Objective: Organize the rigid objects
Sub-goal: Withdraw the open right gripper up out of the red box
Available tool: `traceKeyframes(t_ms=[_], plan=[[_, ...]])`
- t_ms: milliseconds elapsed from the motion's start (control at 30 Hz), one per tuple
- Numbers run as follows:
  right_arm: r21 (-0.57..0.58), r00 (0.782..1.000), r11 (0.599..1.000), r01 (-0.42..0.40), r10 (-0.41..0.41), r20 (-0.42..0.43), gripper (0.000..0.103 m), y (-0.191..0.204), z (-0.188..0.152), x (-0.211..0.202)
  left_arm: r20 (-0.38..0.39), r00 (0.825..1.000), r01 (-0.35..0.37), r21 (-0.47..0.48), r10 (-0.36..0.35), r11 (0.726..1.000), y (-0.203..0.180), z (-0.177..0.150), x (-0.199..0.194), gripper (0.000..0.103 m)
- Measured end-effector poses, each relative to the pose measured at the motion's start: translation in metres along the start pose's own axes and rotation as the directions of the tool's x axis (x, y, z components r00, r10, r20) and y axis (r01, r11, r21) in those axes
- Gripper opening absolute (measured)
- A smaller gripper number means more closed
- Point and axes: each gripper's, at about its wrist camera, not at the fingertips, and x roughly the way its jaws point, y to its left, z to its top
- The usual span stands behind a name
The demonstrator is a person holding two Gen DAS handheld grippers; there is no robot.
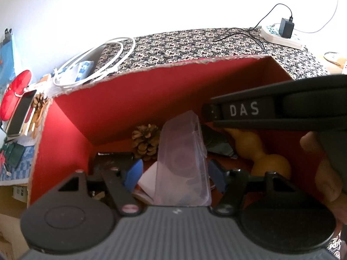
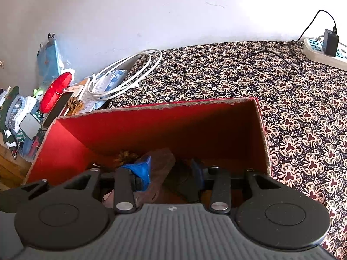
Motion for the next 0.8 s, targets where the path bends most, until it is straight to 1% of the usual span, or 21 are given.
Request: traceKeyframes(t_ms=[167, 333, 500, 667, 800], plan=[[0.001, 1.0, 1.0, 0.009, -0.009, 0.022, 0.024, 0.0, -0.001, -0.003, 0.0, 1.0, 0.008, 0.001, -0.008, 1.0, 0.0, 0.001, 0.0, 0.067], [-0.01, 0.997, 1.0, 0.023, -0.023, 0.074, 0.025, 0.002, -0.003, -0.011, 0.004, 1.0, 0.01, -0.006, -0.01, 1.0, 0.002, 0.001, -0.001, 0.069], [-0.038, 0.993, 0.998, 0.041, -0.037, 0.112, 0.026, 0.006, -0.005, -0.022, 0.015, 1.0, -0.02, -0.001, 0.02, 1.0, 0.0, 0.0, -0.01, 0.07], [-0.018, 0.992, 1.0, 0.008, -0.006, 0.123, 0.026, 0.004, -0.013, -0.041, 0.038, 0.998, -0.054, -0.002, 0.054, 0.999, -0.003, -0.003, -0.027, 0.074], [-0.022, 0.988, 1.0, 0.017, -0.014, 0.157, 0.026, 0.002, -0.019, -0.061, 0.049, 0.996, -0.075, -0.017, 0.076, 0.997, -0.006, -0.007, -0.04, 0.075]])
